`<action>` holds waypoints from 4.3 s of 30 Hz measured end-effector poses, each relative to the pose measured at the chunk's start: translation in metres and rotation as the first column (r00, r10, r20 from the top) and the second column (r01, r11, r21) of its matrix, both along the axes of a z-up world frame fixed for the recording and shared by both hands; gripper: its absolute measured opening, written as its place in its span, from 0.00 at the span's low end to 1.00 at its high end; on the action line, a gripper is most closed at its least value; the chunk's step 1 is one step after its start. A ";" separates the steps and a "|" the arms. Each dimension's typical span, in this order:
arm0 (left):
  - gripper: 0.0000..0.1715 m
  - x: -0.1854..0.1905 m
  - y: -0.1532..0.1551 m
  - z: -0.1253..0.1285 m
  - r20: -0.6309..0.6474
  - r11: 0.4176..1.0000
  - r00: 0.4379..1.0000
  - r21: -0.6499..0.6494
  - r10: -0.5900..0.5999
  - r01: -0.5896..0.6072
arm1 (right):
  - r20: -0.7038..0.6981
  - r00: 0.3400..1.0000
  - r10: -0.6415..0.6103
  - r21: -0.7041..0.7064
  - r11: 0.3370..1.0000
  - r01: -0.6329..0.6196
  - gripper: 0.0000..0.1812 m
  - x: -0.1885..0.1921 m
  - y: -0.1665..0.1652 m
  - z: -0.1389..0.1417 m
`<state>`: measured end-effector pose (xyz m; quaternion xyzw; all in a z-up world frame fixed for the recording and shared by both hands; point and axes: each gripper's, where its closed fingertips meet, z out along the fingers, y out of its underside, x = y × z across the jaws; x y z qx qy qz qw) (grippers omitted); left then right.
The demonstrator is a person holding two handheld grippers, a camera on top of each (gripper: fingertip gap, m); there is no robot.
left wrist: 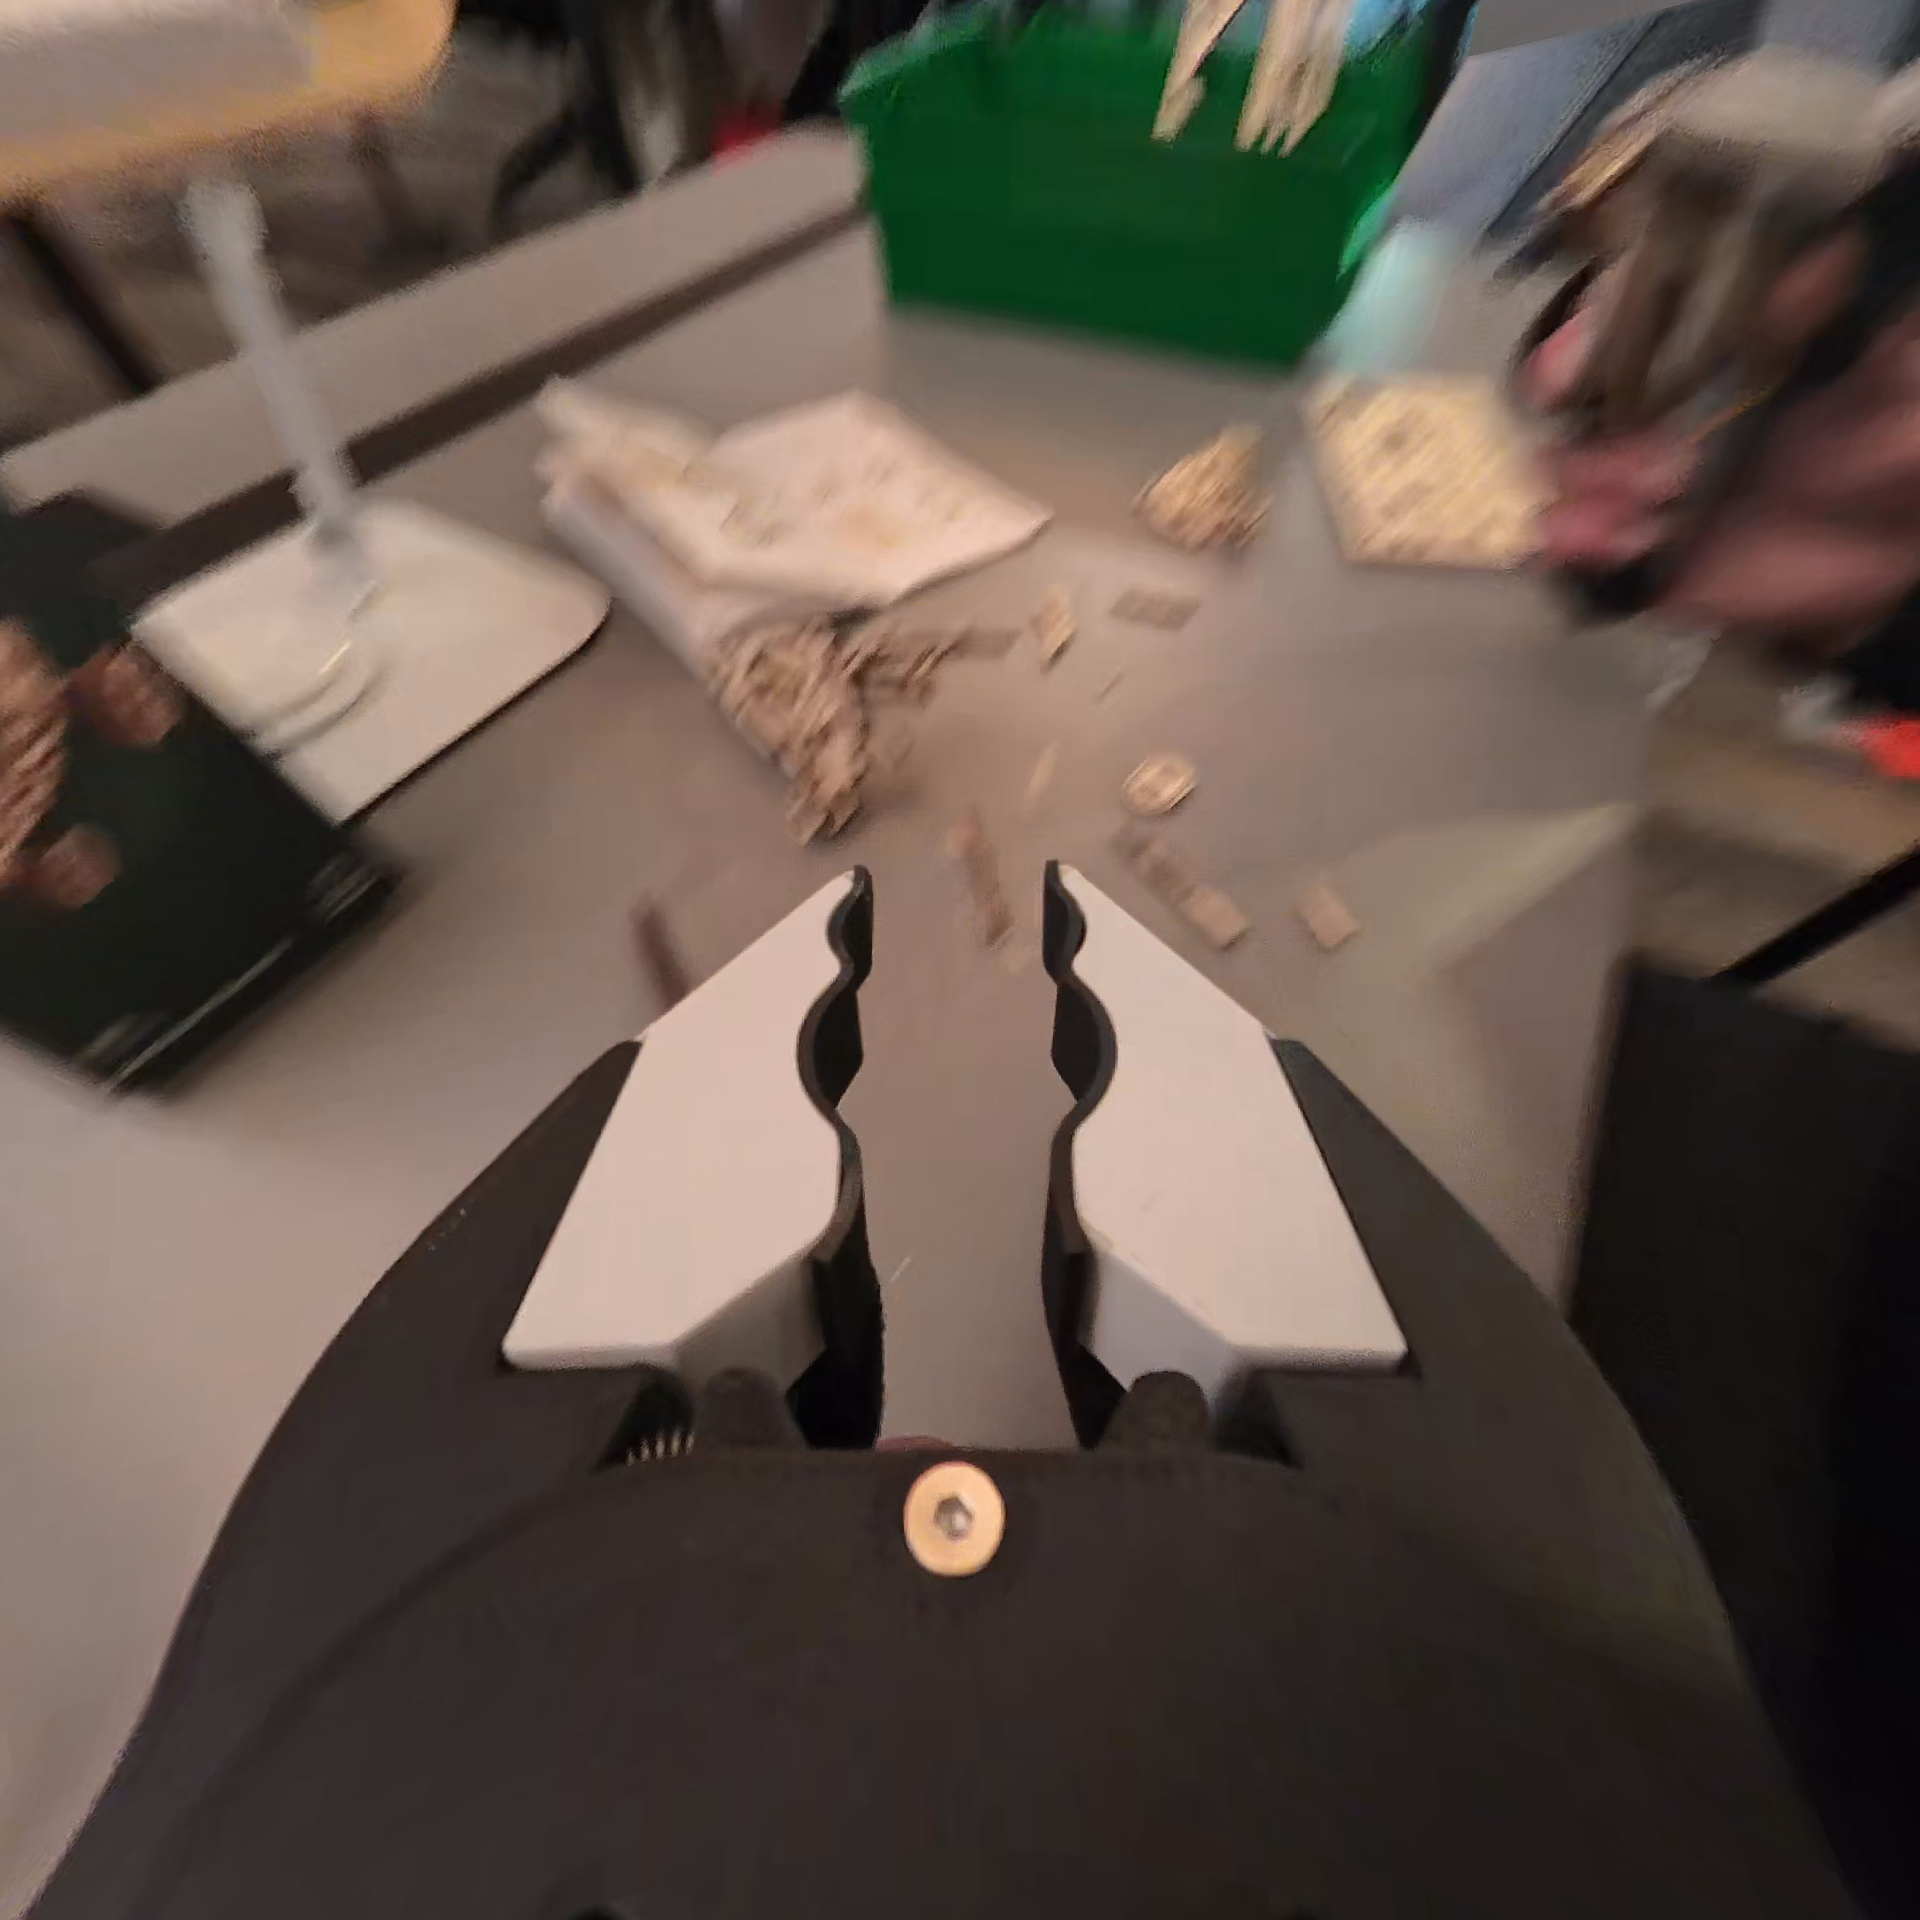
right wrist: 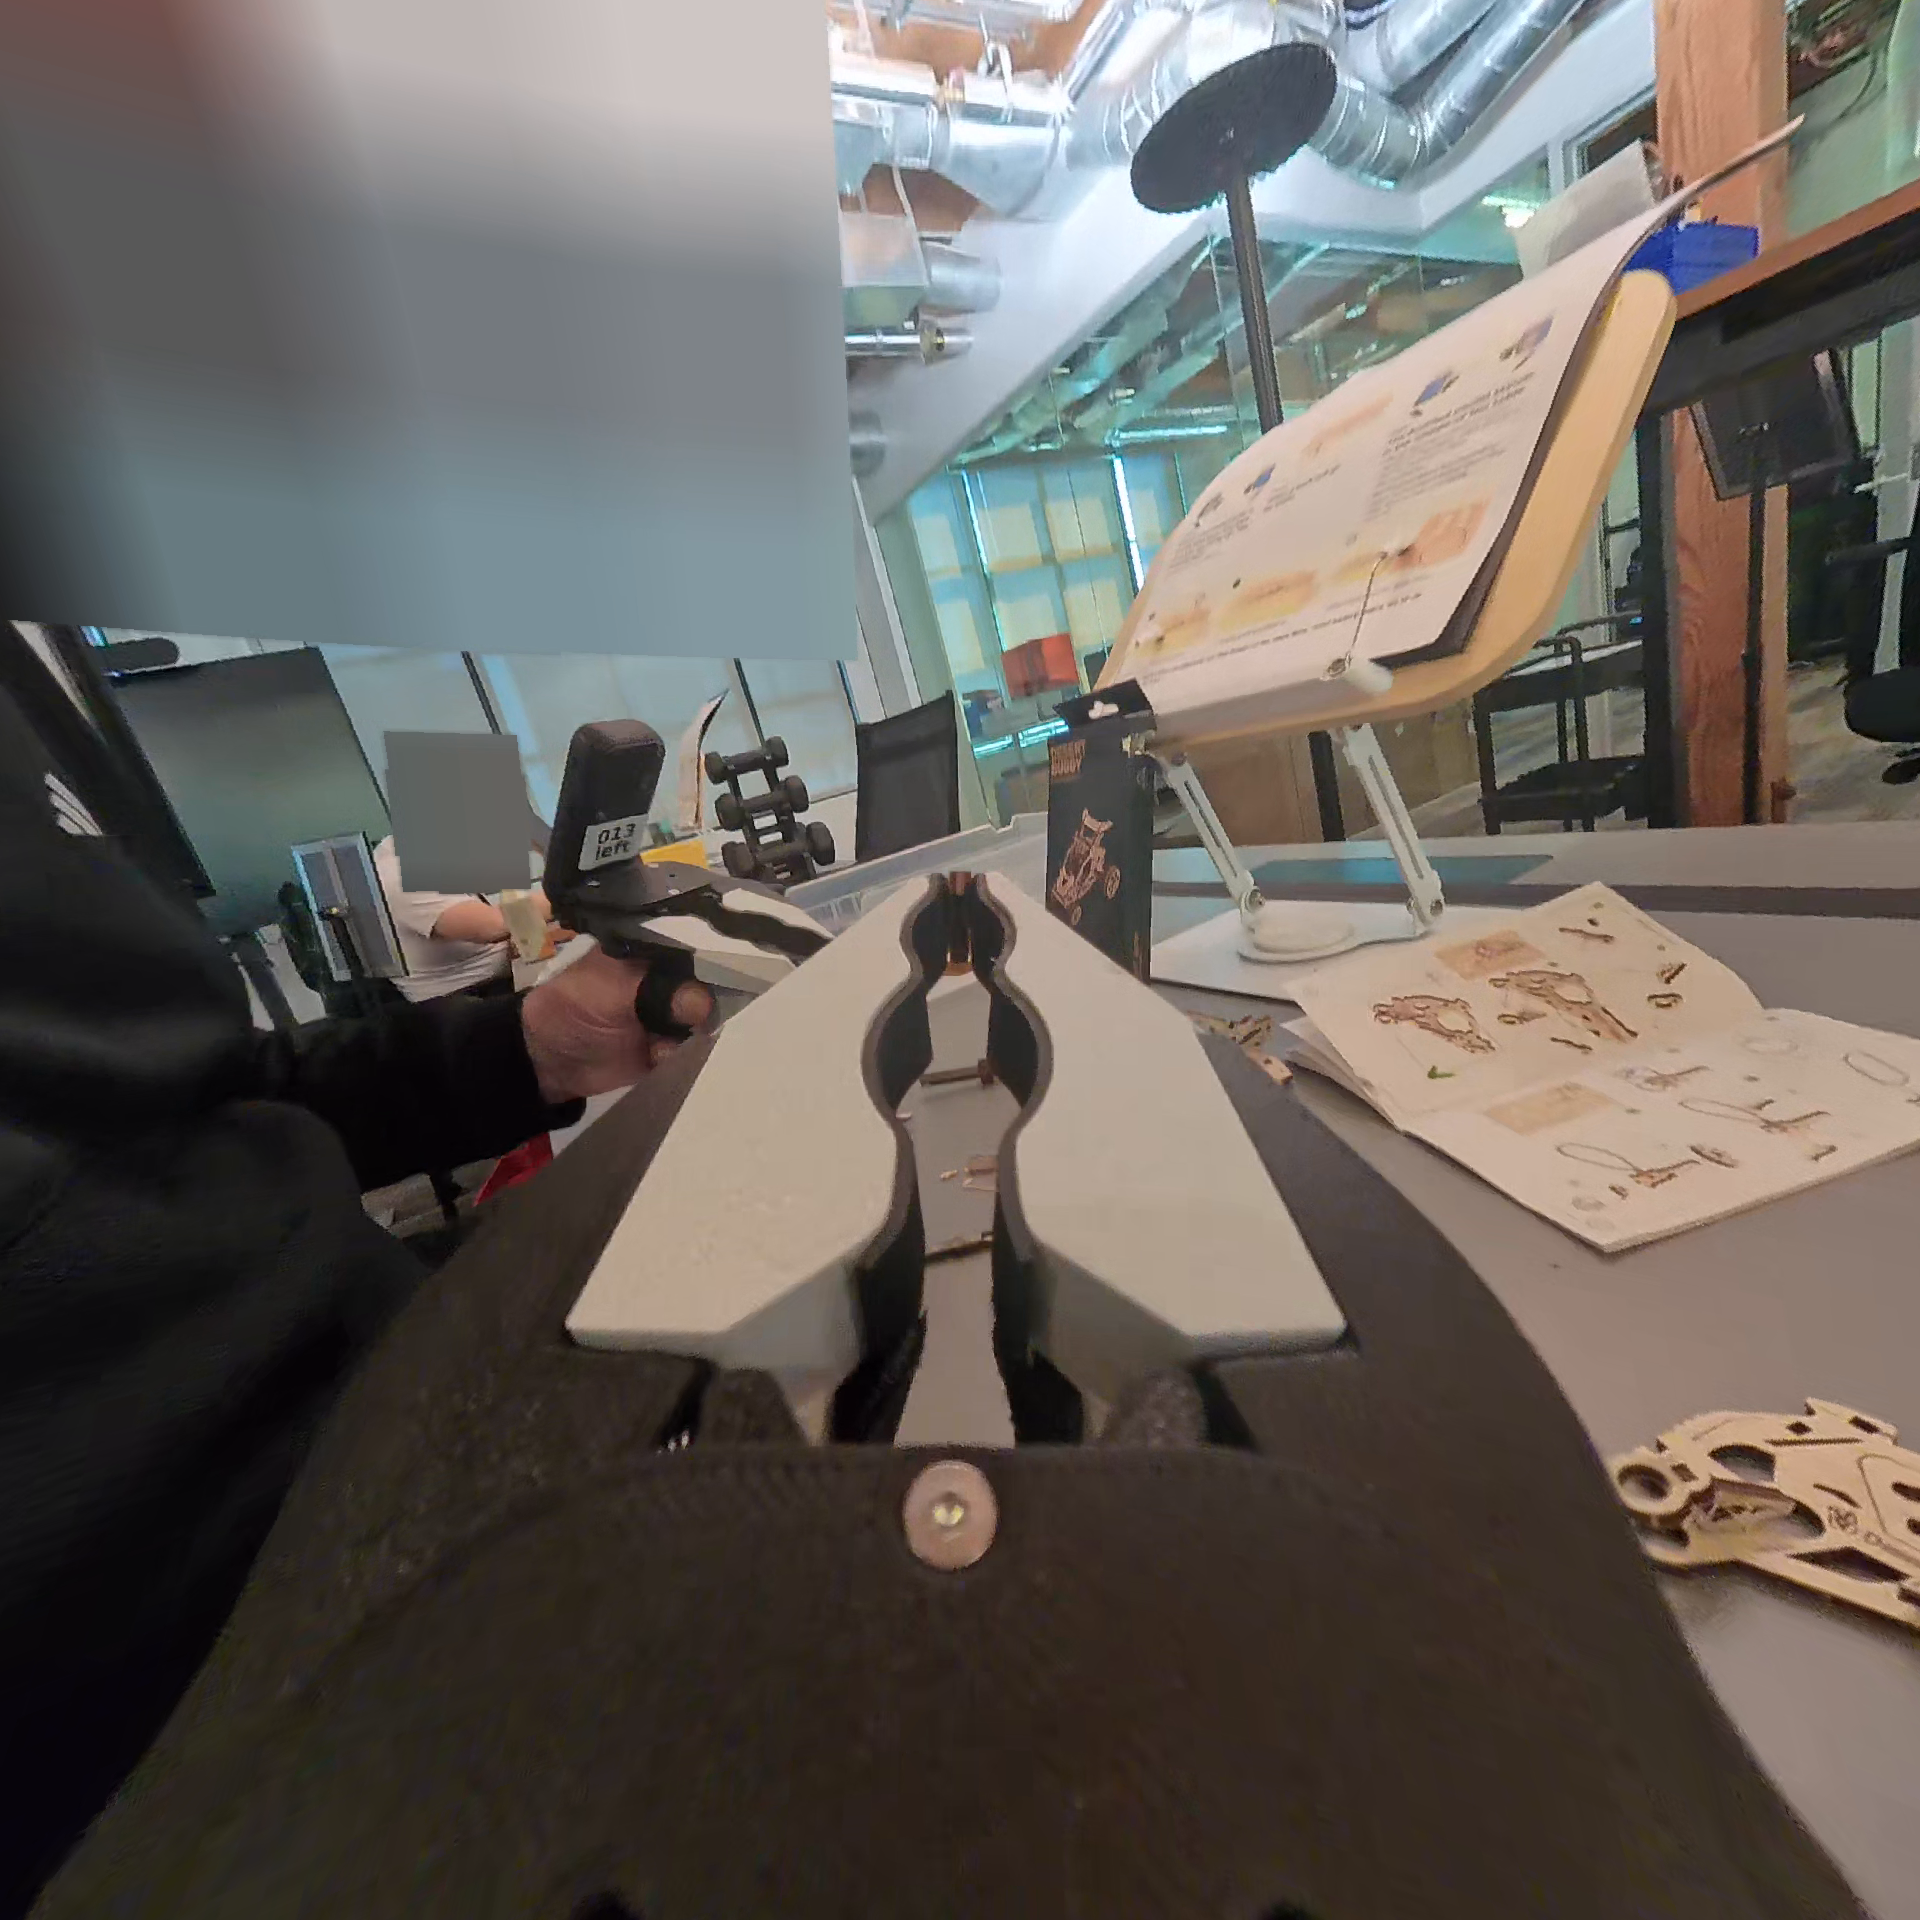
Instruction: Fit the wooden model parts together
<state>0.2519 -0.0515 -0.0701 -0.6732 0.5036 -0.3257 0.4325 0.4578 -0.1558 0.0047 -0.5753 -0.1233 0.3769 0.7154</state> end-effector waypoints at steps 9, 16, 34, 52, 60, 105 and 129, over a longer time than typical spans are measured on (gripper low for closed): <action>0.19 -0.042 0.035 -0.058 -0.242 0.988 0.958 0.016 0.155 -0.156 | 0.364 0.931 0.022 -0.158 0.987 0.039 0.00 -0.025 0.005 -0.056; 0.17 -0.033 0.055 -0.083 -0.299 0.984 0.939 -0.008 0.168 -0.178 | 0.559 0.826 0.068 -0.277 0.955 0.109 0.00 -0.032 0.007 -0.092; 0.10 -0.038 0.081 -0.083 -0.282 0.955 0.921 -0.052 0.267 -0.293 | 0.717 0.688 0.112 -0.393 0.880 0.267 0.20 -0.027 0.021 -0.134; 0.21 0.119 -0.056 0.026 -0.010 0.988 0.988 -0.029 -0.153 0.152 | 0.704 0.708 0.043 -0.548 0.667 0.504 0.23 0.121 -0.059 -0.160; 0.16 0.245 -0.178 0.011 -0.047 0.841 0.843 -0.123 -0.535 0.527 | 0.613 0.785 0.091 -0.591 0.711 0.380 0.13 0.092 -0.087 -0.156; 0.18 0.233 -0.197 -0.029 -0.041 0.803 0.869 -0.404 -0.494 0.438 | -0.272 0.912 -0.306 -0.665 0.745 0.052 0.00 0.073 -0.147 -0.116; 0.01 0.123 -0.120 0.060 0.465 0.688 0.860 -0.554 -0.211 0.468 | -0.324 0.911 0.256 -0.414 0.827 -0.380 0.02 -0.048 -0.022 -0.015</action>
